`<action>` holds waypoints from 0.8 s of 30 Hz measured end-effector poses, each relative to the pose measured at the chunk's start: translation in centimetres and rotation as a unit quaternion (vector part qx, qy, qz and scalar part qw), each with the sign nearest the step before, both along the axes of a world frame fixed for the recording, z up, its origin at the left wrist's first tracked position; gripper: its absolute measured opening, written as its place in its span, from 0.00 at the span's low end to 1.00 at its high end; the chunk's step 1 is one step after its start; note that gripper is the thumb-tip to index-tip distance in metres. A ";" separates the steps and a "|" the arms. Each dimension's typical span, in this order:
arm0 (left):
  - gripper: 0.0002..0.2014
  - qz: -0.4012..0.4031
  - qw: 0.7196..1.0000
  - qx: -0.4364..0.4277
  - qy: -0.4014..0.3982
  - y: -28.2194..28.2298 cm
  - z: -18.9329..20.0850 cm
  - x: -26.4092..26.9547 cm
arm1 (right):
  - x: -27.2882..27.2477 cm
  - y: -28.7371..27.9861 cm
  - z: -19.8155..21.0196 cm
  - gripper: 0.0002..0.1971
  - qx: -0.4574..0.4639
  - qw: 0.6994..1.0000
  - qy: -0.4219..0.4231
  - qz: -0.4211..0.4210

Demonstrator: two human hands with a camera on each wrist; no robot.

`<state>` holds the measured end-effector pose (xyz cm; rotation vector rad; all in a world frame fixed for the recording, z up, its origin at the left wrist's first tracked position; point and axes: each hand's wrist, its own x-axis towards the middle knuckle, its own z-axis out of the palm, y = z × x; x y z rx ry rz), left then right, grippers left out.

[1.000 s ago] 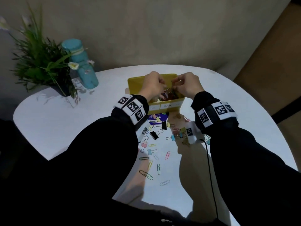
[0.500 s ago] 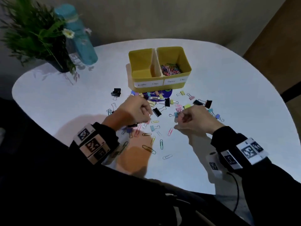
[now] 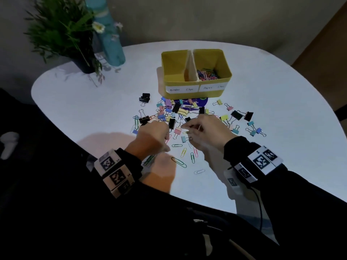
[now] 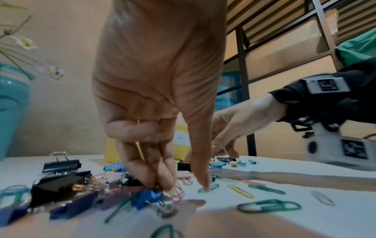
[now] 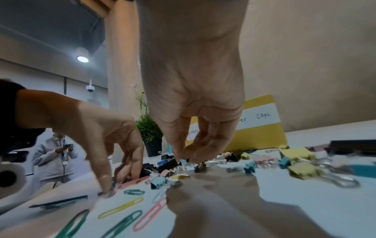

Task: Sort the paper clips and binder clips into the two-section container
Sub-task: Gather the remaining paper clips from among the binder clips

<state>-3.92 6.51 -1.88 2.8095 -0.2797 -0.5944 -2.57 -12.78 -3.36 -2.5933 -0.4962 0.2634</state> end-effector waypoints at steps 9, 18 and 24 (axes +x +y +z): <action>0.28 -0.083 0.996 -0.018 -0.006 2.6 -0.4 -3.6 | -2.2 -3.0 -1.7 0.23 -0.214 0.963 -0.137 0.091; 0.37 -0.199 0.977 0.040 0.057 0.1 -0.8 -5.4 | -6.2 -3.3 0.0 0.18 -0.129 0.978 -0.086 0.140; 0.22 -0.051 0.997 0.050 -0.018 0.6 0.1 -6.2 | -5.6 -2.5 -1.2 0.15 -0.097 0.979 -0.104 0.148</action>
